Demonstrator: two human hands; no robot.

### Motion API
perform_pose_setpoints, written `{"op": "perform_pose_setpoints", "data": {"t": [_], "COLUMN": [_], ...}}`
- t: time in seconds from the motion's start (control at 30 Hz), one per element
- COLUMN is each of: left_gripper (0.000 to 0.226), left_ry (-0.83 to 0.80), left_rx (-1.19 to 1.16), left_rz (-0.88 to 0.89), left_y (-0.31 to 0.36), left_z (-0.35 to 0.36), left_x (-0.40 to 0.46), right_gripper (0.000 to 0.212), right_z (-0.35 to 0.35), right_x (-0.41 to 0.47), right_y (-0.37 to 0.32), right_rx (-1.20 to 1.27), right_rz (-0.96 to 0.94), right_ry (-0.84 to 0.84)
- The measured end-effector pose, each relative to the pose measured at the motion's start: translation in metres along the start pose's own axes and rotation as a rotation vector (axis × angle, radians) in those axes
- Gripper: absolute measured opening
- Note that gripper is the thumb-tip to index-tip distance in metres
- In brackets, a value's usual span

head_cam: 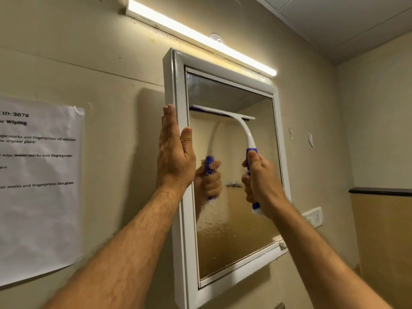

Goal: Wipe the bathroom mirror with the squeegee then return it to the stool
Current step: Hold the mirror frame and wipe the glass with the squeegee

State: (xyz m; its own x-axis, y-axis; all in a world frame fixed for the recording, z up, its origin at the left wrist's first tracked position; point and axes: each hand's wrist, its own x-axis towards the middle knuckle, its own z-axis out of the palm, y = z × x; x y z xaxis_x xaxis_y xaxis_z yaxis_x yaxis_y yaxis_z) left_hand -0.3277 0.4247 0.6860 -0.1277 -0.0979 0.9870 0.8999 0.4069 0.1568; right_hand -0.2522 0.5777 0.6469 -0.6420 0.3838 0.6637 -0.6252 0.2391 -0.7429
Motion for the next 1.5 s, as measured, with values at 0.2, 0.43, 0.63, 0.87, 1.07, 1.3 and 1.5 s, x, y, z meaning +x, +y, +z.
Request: {"op": "perform_pose_setpoints", "data": {"t": [0.2, 0.43, 0.63, 0.87, 1.07, 1.3, 1.5], "left_gripper": [0.057, 0.056, 0.057, 0.058, 0.058, 0.058, 0.058], "left_ry": [-0.006, 0.008, 0.008, 0.009, 0.013, -0.002, -0.001], "left_rx": [-0.041, -0.047, -0.023, -0.002, -0.011, -0.023, -0.033], "left_rz": [-0.026, -0.030, -0.020, -0.011, -0.016, -0.022, -0.030], "left_y": [-0.004, -0.003, -0.005, -0.005, -0.005, -0.006, -0.007], "left_z": [0.000, 0.000, 0.001, 0.001, 0.002, 0.001, 0.001], "left_x": [-0.011, -0.011, -0.012, -0.012, -0.012, -0.010, -0.012], "right_gripper": [0.035, 0.040, 0.032, 0.031, 0.032, 0.041, 0.049], "right_z": [0.005, 0.007, 0.010, 0.022, 0.017, 0.018, 0.010], "right_x": [0.005, -0.032, 0.023, 0.025, 0.031, 0.042, 0.035], "right_y": [-0.013, 0.016, -0.018, -0.008, -0.015, -0.021, -0.016], "right_rx": [-0.030, 0.002, 0.018, 0.043, 0.056, 0.177, 0.271], "right_rz": [-0.018, -0.009, -0.072, -0.058, -0.074, -0.076, 0.008], "right_ry": [-0.004, 0.023, 0.039, 0.029, 0.030, -0.038, -0.136]}}
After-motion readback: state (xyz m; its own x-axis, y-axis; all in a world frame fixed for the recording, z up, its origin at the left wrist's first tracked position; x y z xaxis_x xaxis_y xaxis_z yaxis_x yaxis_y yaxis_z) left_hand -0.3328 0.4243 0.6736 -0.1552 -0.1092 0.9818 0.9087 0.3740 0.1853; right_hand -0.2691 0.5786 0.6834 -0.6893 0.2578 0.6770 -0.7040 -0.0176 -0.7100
